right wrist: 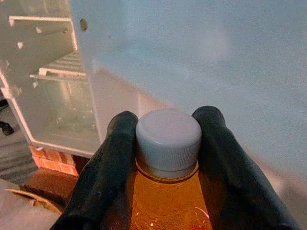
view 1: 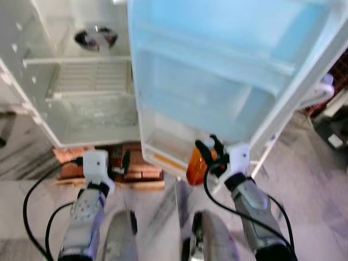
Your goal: Restocking fridge
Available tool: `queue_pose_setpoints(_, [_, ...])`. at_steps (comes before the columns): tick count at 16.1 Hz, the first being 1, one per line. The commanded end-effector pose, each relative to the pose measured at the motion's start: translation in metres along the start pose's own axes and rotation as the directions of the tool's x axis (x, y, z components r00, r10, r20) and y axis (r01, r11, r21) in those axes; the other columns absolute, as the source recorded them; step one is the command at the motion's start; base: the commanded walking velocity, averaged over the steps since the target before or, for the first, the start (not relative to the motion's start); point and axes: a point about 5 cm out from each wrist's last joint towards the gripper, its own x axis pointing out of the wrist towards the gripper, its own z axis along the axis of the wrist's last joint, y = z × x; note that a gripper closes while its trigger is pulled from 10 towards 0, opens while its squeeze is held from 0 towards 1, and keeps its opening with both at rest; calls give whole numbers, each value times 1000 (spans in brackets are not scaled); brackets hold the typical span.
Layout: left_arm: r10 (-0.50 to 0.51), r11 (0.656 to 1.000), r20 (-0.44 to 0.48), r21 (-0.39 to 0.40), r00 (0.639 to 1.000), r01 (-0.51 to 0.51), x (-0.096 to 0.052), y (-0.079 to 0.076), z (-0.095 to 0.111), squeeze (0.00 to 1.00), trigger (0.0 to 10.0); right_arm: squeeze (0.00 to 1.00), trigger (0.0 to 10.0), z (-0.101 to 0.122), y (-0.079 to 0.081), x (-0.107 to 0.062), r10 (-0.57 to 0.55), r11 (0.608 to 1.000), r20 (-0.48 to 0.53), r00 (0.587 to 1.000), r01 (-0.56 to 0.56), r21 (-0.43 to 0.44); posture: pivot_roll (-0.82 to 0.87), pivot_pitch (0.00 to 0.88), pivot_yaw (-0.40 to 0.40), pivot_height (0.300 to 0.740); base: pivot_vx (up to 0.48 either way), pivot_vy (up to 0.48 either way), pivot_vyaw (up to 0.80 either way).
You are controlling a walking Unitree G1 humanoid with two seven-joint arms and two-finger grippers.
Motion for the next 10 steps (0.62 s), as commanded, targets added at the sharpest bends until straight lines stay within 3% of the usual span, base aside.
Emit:
queue_pose_setpoints(1, [8, 1000, -21, 5, 1000, -8, -3, 1, -4, 0, 10000, 0, 10000, 6, 0, 0, 10, 1000, 23, 1000, -10, -10, 81, 90, -59, 560, 0, 0, 0])
queue_pose_setpoints(6, [27, 1000, -23, 9, 999, -27, -5, 4, -3, 0, 10000, 0, 10000, 7, 3, 4, 20, 1000, 29, 999, -20, -18, 87, 107, -62, 550, 0, 0, 0])
queue_pose_setpoints(10, [121, 992, -21, 29, 992, -120, -15, 17, -5, 0, 10000, 0, 10000, 9, 18, 11, 110, 993, 31, 993, -108, -47, 93, 139, -74, 550, 0, 0, 0])
